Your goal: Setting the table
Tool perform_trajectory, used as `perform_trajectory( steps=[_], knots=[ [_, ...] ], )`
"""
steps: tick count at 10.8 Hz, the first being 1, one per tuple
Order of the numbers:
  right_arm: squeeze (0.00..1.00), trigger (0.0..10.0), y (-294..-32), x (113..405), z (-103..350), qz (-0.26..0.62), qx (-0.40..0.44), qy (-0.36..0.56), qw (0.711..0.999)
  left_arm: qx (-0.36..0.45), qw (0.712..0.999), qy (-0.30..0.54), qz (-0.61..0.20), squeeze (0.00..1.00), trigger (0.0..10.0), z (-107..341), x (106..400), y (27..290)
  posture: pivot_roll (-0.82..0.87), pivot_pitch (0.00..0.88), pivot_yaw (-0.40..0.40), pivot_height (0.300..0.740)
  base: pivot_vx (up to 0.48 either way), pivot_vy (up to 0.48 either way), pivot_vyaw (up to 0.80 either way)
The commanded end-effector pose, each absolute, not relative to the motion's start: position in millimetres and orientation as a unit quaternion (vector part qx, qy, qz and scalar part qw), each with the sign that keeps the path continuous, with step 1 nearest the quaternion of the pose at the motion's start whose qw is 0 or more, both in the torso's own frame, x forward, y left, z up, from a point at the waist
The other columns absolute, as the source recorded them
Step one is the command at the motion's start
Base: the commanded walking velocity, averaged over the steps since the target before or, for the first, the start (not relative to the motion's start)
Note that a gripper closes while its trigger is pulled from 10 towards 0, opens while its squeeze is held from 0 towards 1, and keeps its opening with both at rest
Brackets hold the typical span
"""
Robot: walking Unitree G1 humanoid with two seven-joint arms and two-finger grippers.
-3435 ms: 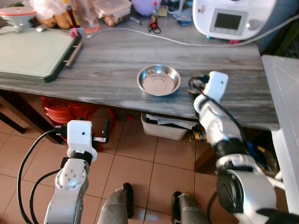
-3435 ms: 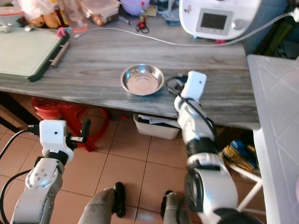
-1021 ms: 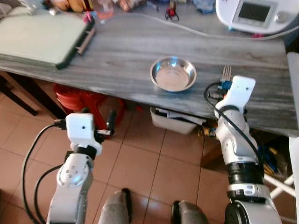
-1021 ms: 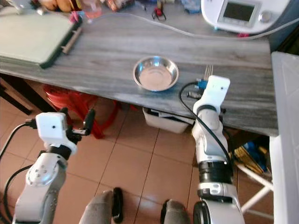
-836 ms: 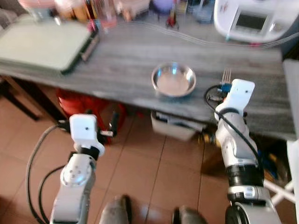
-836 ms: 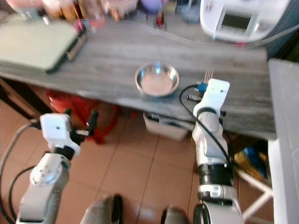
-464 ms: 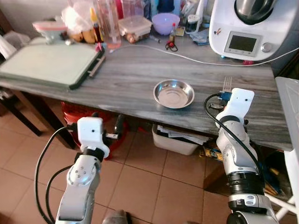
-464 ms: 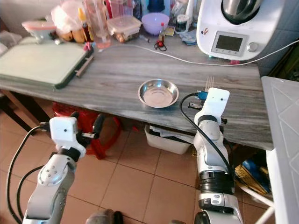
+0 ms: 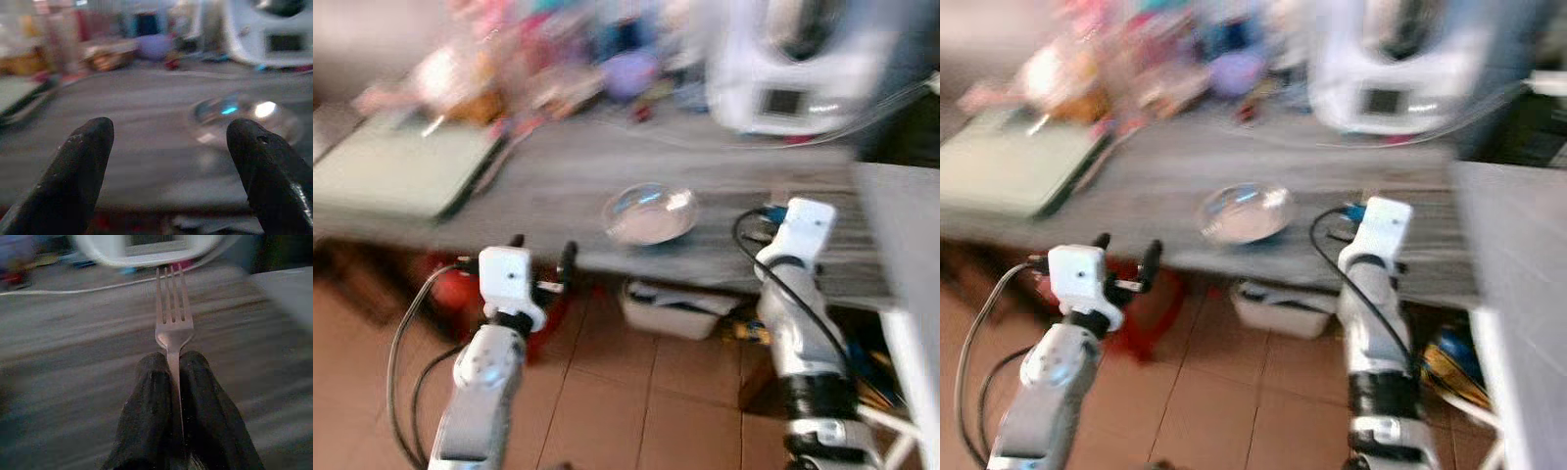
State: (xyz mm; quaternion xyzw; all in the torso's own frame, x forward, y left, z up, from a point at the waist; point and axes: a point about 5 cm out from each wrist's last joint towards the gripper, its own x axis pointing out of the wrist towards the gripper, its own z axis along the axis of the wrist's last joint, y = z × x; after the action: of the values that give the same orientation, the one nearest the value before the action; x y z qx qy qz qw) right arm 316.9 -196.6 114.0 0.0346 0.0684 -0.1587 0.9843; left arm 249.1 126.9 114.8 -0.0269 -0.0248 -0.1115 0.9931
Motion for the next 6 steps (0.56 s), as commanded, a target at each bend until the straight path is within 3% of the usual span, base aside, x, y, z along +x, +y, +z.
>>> perform_trajectory(
  steps=[1, 3, 6],
  knots=[
    [0.0, 10.0, -194, 319, 123, -0.152, 0.037, 0.053, 0.986, -0.025, 0.993, -0.02, -0.11, 0.0, 10.0, 112, 249, 131, -0.05, 0.0, 0.044, 0.74, 0.48, 0.0, 0.0],
    [0.0, 10.0, -196, 318, 123, -0.15, 0.032, 0.051, 0.987, -0.024, 0.994, -0.017, -0.104, 0.0, 10.0, 110, 250, 131, -0.05, 0.0, 0.04, 0.74, 0.394, 0.0, 0.0],
    [0.0, 10.0, -183, 324, 122, -0.104, 0.042, 0.057, 0.992, -0.008, 0.999, -0.032, -0.039, 0.0, 10.0, 115, 248, 149, -0.03, 0.009, 0.037, 0.74, 0.0, 0.0, 0.0]
  ],
)
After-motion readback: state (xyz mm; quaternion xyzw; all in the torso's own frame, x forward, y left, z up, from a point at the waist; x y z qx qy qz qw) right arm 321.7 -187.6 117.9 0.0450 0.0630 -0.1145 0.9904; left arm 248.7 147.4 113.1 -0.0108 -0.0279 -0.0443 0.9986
